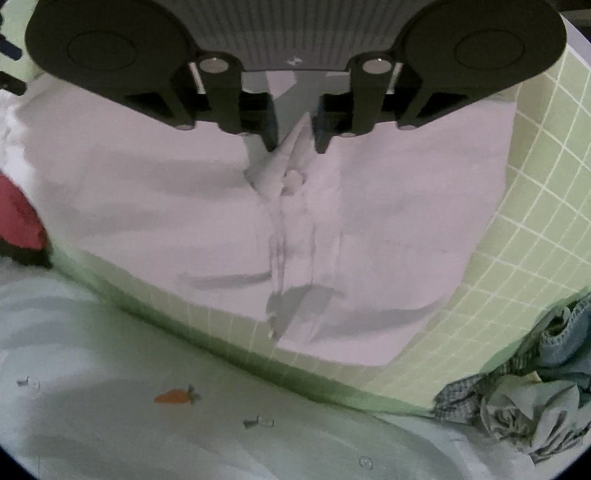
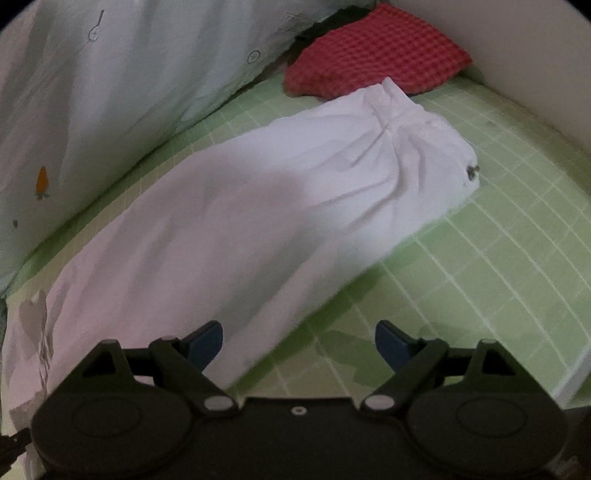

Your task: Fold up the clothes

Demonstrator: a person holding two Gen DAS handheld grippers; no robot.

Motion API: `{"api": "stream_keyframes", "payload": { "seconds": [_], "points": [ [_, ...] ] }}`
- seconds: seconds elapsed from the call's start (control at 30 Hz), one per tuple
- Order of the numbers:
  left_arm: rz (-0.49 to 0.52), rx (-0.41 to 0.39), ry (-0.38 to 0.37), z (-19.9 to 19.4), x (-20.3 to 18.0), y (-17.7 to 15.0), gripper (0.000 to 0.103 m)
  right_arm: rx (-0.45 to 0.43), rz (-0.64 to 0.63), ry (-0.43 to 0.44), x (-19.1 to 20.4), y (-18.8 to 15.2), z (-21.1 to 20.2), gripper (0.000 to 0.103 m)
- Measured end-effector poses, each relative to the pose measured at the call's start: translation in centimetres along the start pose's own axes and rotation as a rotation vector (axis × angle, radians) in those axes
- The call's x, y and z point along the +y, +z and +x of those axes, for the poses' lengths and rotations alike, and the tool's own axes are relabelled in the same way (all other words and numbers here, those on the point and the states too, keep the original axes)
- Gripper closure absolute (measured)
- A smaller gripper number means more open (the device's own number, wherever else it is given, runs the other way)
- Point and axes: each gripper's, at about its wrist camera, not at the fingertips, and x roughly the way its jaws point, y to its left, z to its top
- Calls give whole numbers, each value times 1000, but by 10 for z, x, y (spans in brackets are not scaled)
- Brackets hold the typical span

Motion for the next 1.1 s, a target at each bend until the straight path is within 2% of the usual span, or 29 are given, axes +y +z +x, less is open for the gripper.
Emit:
{"api": "stream_keyframes", "payload": {
  "seconds": [0.07,0.13,0.2,0.33,0.53,0.7,0.73,0.77,0.83,0.87,1.0,1.1],
  "points": [
    [-32,-35,-19,-5,2,11,60,-4,-3,13,4,9,8,12],
    [-52,-81,-19,-9,3,21,59,-6,-11,25,11,19,17,12],
    [-44,-112,15,-5,0,33,58,-9,-15,30,17,29,28,12],
    [-6,-41,101,30,-5,52,54,-10,-32,24,29,49,48,10],
    [95,94,195,80,-8,51,54,8,-59,-13,36,60,65,10],
    [186,107,214,92,-11,45,54,27,-74,-57,34,55,73,9],
    [175,106,203,91,-8,45,56,30,-79,-63,34,55,75,9],
    [164,105,191,90,-5,45,67,31,-87,-70,36,54,76,8],
    [142,102,172,88,1,44,80,33,-96,-77,38,54,78,7],
    [136,100,175,87,2,44,92,33,-100,-79,38,54,78,7],
    [88,79,162,77,4,45,99,31,-97,-68,36,54,75,7],
    [113,70,140,66,-7,42,100,20,-88,-59,33,53,68,7]
  ]
}}
